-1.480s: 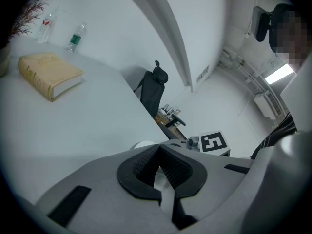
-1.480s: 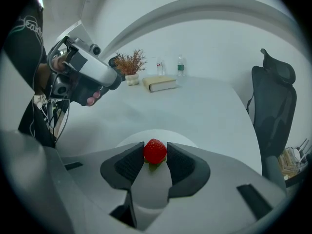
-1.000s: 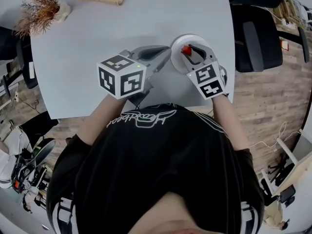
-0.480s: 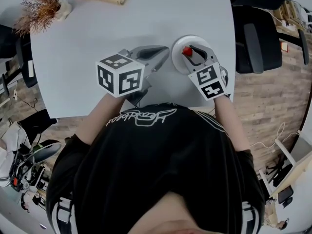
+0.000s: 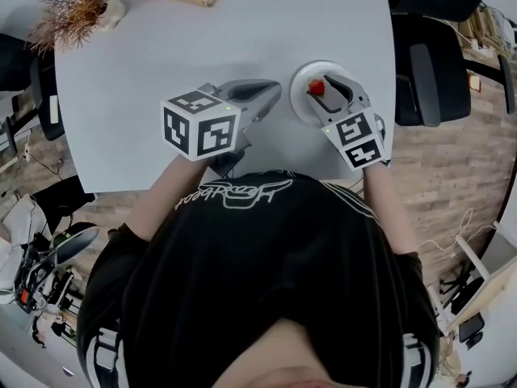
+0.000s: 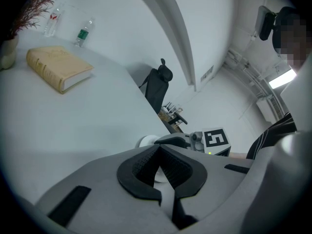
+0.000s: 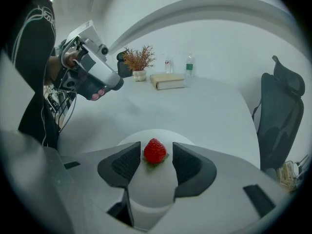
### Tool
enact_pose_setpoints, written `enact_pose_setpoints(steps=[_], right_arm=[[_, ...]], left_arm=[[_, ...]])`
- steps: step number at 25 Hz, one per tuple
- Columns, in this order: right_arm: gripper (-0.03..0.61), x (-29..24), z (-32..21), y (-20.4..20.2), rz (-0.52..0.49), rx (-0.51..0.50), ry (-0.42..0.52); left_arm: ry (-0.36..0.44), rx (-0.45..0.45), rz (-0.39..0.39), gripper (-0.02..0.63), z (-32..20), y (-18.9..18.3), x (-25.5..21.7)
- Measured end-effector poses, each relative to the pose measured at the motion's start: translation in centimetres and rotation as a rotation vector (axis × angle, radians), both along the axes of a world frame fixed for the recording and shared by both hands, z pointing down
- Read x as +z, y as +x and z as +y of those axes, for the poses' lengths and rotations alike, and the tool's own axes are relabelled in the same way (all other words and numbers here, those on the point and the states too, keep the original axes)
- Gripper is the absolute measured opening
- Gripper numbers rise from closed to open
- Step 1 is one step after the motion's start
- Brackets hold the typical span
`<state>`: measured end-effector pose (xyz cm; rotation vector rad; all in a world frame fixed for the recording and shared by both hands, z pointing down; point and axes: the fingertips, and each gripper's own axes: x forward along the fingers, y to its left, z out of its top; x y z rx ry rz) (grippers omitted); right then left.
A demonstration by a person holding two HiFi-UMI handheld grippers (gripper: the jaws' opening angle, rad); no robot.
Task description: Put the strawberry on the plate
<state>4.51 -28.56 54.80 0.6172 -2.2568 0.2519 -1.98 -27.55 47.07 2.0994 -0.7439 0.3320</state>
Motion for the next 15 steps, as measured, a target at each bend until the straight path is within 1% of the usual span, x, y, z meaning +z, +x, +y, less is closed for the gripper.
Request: enact_pose_setpoints(steps=[3,4,6,9,11,15], right_arm=[[0.186,-1.0,0.0,0.2,-0.015,0.01,0.02],[0.187,-1.5,0.1,0.3,-0.033,0.022,0.015],[0.189,-2.9,0.2,0.4,-0.106,0.064,0.0],[0.187,-5.9,0.1,1.0,-0.229,0.142,0.018],[0.187,-7.7,0.5,1.6,-0.266,0.167,0.044],[0.187,-11.6,2.5,2.5,-0.347,0.186,0.09]], left_arm=[[0.018,0.017,-0.024,0.006,0.3,0.1,-0.3],[0.036,0.029,-0.045,0.006,0.5,0.1,-0.4],[0.073,0.047,-0.078,0.006,0.7,0.2,-0.8],[0.094,0.044,-0.061,0.006,1.3,0.4,-2.1],[0.114,0.035,-0.05,0.006,1.8,0.6,-3.2],[0.163,0.026,-0.029,0.006,3.6,1.4,-5.8]])
